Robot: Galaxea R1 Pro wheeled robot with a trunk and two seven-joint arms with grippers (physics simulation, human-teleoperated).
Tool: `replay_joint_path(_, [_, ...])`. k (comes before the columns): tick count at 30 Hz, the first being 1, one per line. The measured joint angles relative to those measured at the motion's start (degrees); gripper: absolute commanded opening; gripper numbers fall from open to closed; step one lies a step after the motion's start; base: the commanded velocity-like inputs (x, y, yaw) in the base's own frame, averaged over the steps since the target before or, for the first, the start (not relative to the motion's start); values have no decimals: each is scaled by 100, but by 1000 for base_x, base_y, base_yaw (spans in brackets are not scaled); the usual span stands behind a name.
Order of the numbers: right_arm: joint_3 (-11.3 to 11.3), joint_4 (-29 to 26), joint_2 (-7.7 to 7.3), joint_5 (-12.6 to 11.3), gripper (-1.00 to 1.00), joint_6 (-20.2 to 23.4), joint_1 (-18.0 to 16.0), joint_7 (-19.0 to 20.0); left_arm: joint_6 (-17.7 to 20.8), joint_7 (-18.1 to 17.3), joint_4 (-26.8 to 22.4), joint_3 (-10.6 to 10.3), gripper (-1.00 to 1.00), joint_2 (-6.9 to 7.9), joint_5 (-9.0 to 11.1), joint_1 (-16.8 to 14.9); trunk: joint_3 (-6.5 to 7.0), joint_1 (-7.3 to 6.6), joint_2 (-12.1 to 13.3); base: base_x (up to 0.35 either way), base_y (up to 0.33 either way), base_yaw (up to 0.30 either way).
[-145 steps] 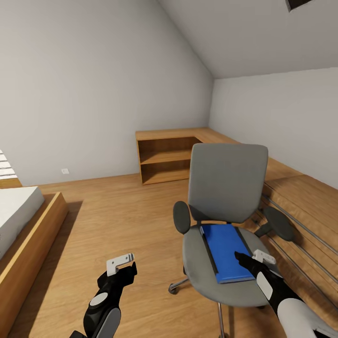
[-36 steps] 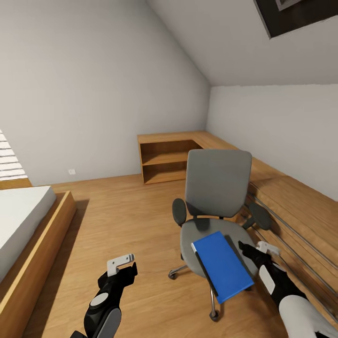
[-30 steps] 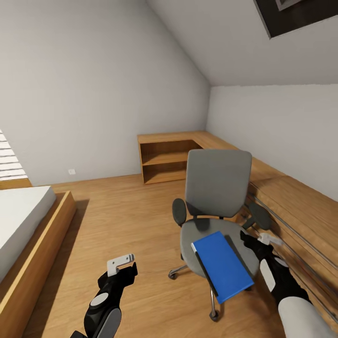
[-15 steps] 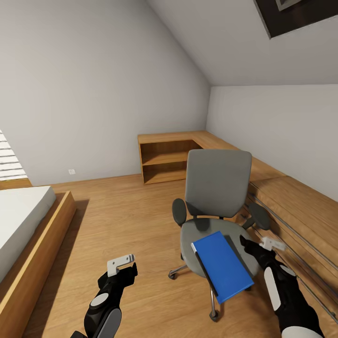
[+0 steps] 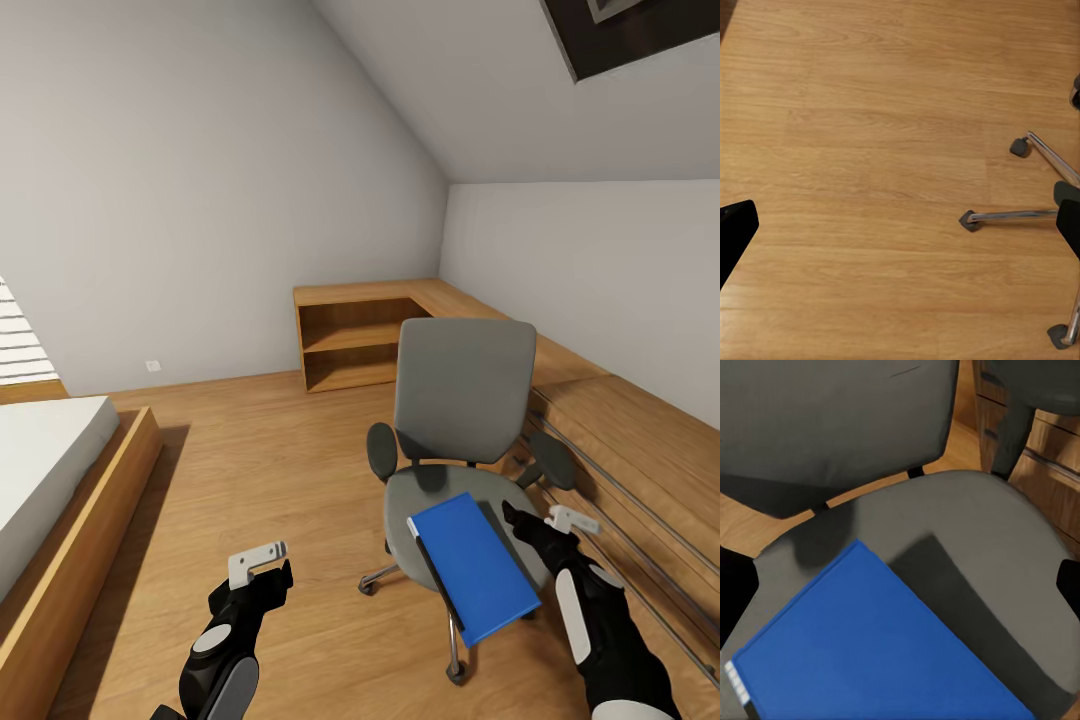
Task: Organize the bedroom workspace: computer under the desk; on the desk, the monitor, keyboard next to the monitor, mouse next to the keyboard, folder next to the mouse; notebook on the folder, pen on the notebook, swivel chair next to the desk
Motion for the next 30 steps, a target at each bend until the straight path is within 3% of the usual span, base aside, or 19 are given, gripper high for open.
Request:
replay_joint_path(6, [-1,-18,19,0,100,-7,1,5,0,-2,0,-1,100,2,0,0,0,0,0,0,0,0])
replay_joint_path(16, [-12,-22,56,0,100,-26,2,2,-3,-1,7,7,100,8,0,0,0,2,0,-198,259,-20])
replay_joint_path(30, [-18,-8,57,0,100,-28,2,-4,-2,-3,6,7,100,8,0,-1,14,2,0,-220,266,-219])
